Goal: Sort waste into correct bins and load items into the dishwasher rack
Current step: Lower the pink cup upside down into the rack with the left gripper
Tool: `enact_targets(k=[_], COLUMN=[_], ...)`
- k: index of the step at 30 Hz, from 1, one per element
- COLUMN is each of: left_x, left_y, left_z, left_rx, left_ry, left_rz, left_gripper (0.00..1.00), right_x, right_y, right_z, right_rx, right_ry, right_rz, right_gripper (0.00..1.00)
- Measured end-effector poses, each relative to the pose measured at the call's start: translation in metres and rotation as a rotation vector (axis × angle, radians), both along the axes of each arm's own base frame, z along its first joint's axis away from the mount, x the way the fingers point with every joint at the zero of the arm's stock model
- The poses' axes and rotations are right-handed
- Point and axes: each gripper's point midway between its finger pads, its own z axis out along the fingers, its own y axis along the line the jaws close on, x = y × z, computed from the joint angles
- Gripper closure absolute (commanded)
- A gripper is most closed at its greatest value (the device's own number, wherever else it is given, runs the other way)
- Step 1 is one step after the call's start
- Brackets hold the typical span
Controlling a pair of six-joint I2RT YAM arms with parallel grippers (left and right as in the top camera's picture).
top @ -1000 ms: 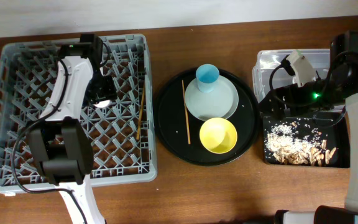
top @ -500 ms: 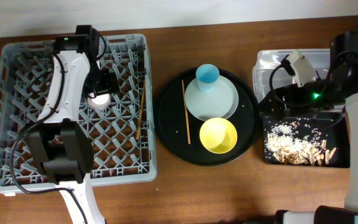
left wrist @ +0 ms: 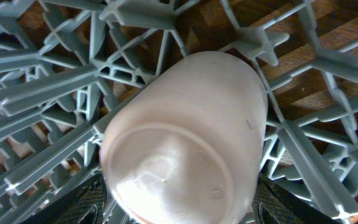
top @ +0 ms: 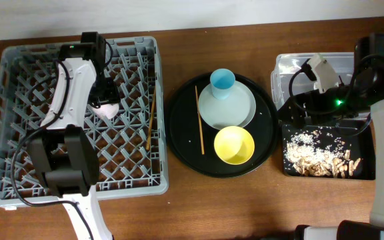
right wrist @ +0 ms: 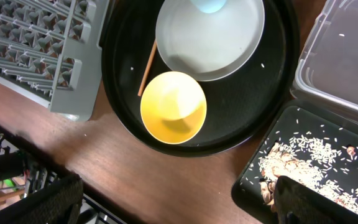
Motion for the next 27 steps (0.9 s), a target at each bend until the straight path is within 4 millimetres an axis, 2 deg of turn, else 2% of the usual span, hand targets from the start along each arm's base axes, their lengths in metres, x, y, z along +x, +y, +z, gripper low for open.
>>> enact_targets(k=[6, 10, 13, 16, 20, 25, 27], left_x=[0.008, 0.006, 0.007, 0.01, -0.001, -0.004, -0.005], left_y=[0.0, -0.002, -0.004, -0.004, -0.005, -0.005, -0.005], left_z=[0.018, 0.017, 0.017, 0.01, -0.009, -0.012, -0.012], left_rx=[0.002, -0.013, -0.022, -0.023, -0.029, -0.03, -0.027], left_ry=[-0.034, -0.027, -0.031, -0.04, 0.007, 0.017, 0.019], left_rz=[0.005, 0.004, 0.006, 0.007, 0.007, 0.01, 0.009], left_gripper=[0.22, 0.23, 0.28, 0.3, 0.49, 0.49, 0.4], right_x=[0.0, 0.0, 0.0, 0.0, 0.0, 0.0, 0.0], right_y=[0.0, 0.0, 0.0, 0.0, 0.0, 0.0, 0.0], right_z=[0.0, 0.0, 0.0, 0.0, 0.0, 0.0, 0.0], right_rx=[0.0, 0.0, 0.0, 0.0, 0.0, 0.0, 0.0], right_ry=[0.0, -0.001, -0.001, -0.001, -0.001, -0.001, -0.001], right_rz=[0.0, 0.0, 0.0, 0.0, 0.0, 0.0, 0.0], right_gripper=[0.01, 0.01, 0.01, 0.01, 0.01, 0.01, 0.01])
